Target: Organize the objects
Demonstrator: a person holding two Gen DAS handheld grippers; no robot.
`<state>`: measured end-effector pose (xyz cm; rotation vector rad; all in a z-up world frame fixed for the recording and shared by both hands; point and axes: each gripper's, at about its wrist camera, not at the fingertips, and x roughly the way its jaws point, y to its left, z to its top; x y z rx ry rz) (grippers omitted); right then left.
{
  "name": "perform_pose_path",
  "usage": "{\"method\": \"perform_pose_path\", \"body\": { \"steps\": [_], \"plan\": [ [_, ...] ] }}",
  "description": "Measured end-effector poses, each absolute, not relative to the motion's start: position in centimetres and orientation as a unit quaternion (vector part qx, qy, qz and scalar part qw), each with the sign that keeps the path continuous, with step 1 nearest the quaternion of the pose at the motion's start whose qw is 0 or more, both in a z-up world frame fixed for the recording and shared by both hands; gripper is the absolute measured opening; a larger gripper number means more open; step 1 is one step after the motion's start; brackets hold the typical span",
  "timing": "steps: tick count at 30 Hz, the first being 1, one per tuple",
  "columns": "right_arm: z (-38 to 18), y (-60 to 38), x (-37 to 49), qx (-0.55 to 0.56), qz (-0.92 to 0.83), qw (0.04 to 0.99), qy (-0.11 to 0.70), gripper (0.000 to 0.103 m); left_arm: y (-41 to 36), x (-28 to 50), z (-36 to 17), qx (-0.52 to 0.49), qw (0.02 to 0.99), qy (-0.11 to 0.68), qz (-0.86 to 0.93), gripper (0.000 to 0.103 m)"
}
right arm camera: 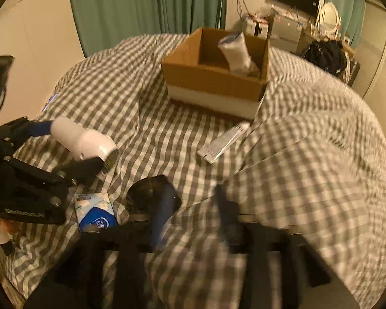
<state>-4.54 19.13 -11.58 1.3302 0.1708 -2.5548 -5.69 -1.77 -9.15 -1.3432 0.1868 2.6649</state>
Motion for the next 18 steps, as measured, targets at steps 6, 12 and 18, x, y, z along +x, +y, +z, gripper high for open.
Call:
{"method": "perform_pose_path", "body": {
  "steps": [6,12,18],
  "plan": [
    [-16.6,16.6,-7.1,0.525,-0.837,0.146,0.044,0.065,-3.3,-6.5,-9.9,-0.441,0.046,0.074,0.893,0.102],
    [-18.7,14.9,-8.9,0.548,-0.817,0.178,0.024,0.067,-4.5,-7.3,-10.6,-0.446,0.035,0.066,0.892,0.102],
    [-18.6,14.0,-9.4,0.541,-0.817,0.198,0.024,0.045,-4.7,-6.9,-10.6,-0.45,0.038,0.059,0.89,0.102]
  ]
}}
